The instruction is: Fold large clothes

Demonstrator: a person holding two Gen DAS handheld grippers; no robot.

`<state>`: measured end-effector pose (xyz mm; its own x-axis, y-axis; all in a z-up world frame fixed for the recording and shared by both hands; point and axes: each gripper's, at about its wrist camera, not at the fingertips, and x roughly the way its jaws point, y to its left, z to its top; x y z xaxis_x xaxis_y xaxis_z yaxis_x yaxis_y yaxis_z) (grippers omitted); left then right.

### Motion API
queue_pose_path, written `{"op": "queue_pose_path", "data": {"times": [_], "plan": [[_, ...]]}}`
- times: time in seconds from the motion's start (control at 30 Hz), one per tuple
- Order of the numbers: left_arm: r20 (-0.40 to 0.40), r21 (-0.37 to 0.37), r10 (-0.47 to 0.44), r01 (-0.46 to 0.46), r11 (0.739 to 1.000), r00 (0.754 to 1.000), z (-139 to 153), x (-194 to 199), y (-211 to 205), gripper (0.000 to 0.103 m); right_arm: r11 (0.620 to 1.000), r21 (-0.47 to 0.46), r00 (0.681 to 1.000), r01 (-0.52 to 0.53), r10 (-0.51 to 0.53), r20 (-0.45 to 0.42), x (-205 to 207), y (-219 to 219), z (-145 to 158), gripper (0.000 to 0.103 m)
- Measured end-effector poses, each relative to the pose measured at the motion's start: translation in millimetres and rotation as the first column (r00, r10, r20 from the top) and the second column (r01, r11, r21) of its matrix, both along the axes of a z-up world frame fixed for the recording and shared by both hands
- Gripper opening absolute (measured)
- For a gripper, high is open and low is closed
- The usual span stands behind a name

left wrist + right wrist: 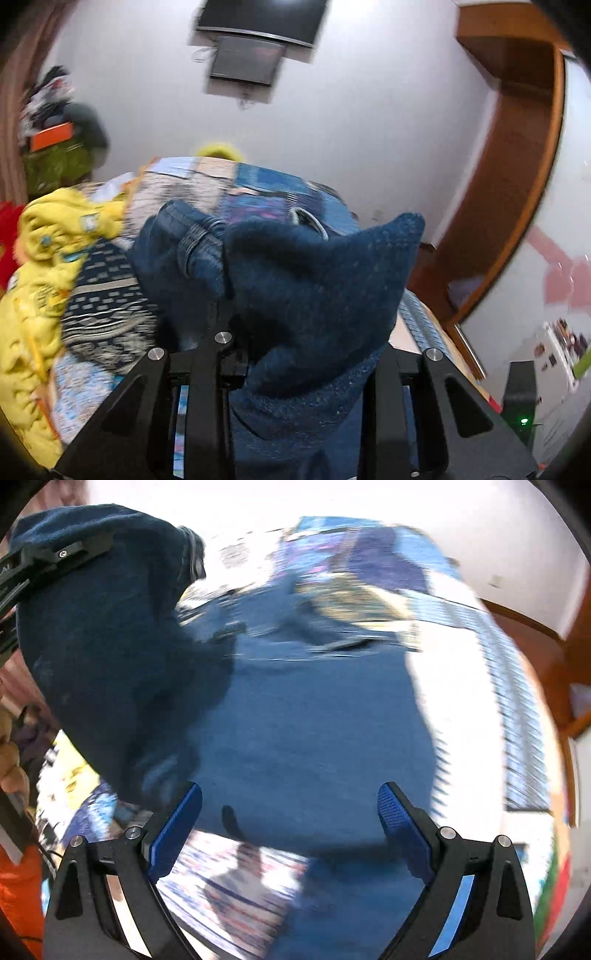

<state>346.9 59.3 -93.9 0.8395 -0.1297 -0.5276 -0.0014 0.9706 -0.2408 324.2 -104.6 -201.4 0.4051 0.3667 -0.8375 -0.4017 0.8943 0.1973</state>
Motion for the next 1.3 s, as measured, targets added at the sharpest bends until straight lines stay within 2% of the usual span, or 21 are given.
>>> {"op": "queue_pose_path", "data": {"times": [0.13,0.23,0.33,0.4,0.47,0.53,0.63,0.7,0.77,0.83,0.9,1.0,1.1,1.23,1.3], "plan": [[-0.052,0.029,-0.118,0.12,0.992,0.992,-14.3,20.3,-61.3,0.028,0.99,0.042,0.991,0.136,-0.136,-0.009,-0.9,-56.6,4.4,0.095],[-0.112,0.094,-0.203,0.214,0.972,0.973,-36.0,27.6,-108.9,0.028,0.969,0.071,0.972,0.235,-0.234,-0.028,-0.6,-94.3,5.4,0.095],[-0.188,0.179,-0.272,0.306,0.935,0.944,-62.3,24.8,-149.7,0.028,0.947,0.078,0.95,0.313,-0.311,-0.038,-2.6,-123.0,4.6,0.095],[-0.23,0.287,-0.31,0.369,0.884,0.923,-82.4,14.5,-174.0,0.028,0.935,0.083,0.938,0.346,-0.343,-0.049,-4.7,-138.2,2.8,0.095],[-0.275,0.344,-0.34,0.422,0.839,0.899,-97.0,5.3,-187.4,0.028,0.924,0.084,0.927,0.374,-0.37,-0.056,-7.7,-151.4,0.6,0.095],[-0.329,0.365,-0.366,0.475,0.801,0.87,-109.3,-1.9,-192.4,0.029,0.919,0.077,0.922,0.387,-0.383,-0.059,-9.3,-157.6,-0.8,0.095],[-0.377,0.362,-0.385,0.517,0.776,0.842,-118.9,-11.5,-189.6,0.036,0.916,0.064,0.918,0.396,-0.393,-0.062,-15.4,-163.3,-1.7,0.095],[-0.382,0.337,-0.395,0.524,0.782,0.836,-114.9,-19.0,-185.8,0.046,0.915,0.065,0.917,0.397,-0.394,-0.062,-18.5,-166.4,-2.1,0.095],[-0.394,0.269,-0.423,0.542,0.796,0.816,-108.7,-23.1,-181.3,0.063,0.917,0.069,0.919,0.393,-0.389,-0.058,-19.4,-164.3,0.7,0.095],[-0.399,0.222,-0.431,0.541,0.811,0.809,-102.2,-26.5,-174.9,0.065,0.921,0.07,0.923,0.384,-0.381,-0.05,-18.0,-161.8,3.5,0.095],[-0.387,0.204,-0.43,0.531,0.823,0.816,-95.6,-32.7,-167.4,0.065,0.925,0.073,0.928,0.373,-0.372,-0.034,-19.7,-156.8,7.9,0.095],[-0.339,0.17,-0.442,0.516,0.84,0.83,-77.3,-50.9,-145.6,0.065,0.934,0.082,0.937,0.348,-0.349,-0.003,-22.2,-147.7,18.1,0.095],[-0.303,0.196,-0.413,0.481,0.855,0.859,-57.1,-63.8,-123.0,0.067,0.946,0.094,0.949,0.309,-0.313,0.037,-22.0,-133.0,32.1,0.095],[-0.255,0.264,-0.316,0.38,0.887,0.914,-39.4,-66.3,-85.7,0.084,0.962,0.11,0.962,0.25,-0.26,0.089,-17.0,-106.7,45.3,0.095],[-0.244,0.284,-0.242,0.307,0.908,0.939,-37.5,-63.4,-65.1,0.086,0.971,0.109,0.969,0.214,-0.225,0.102,-11.8,-90.3,45.5,0.095]]}}
